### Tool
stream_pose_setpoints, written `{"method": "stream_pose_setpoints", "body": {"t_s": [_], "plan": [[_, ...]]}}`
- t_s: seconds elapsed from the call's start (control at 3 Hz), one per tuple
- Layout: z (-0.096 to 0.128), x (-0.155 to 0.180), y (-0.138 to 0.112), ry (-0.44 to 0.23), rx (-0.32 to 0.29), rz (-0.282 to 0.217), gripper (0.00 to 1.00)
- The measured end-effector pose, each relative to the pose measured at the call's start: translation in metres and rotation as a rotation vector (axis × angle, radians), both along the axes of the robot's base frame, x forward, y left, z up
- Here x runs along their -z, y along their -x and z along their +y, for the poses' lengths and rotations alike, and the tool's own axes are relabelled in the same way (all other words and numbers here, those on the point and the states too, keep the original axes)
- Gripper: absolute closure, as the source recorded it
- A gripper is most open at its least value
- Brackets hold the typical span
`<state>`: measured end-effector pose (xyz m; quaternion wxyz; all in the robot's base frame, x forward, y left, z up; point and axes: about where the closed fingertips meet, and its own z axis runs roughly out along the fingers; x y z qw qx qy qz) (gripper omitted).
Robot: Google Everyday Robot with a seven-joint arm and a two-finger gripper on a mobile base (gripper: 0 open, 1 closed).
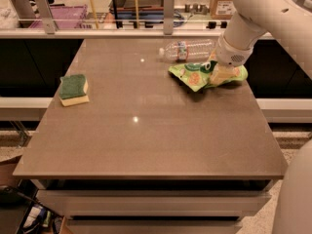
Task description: Move green rice chip bag near sponge
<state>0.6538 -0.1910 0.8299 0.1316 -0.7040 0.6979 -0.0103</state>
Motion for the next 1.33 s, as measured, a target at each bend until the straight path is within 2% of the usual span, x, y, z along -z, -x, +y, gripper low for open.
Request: {"method": "stream_pose_setpoints", "body": {"t_s": [0.33, 0.67, 1.0, 1.33], "plan": [[0.0, 0.0, 0.0, 0.0, 0.0, 0.0, 1.0], [0.022, -0.03, 0.016, 0.006, 0.009, -0.036, 1.0], [0.023, -0.031, 0.017, 0.006, 0.004, -0.037, 1.0], [0.028, -0.047, 0.023, 0.01, -0.005, -0.055, 1.0]]}}
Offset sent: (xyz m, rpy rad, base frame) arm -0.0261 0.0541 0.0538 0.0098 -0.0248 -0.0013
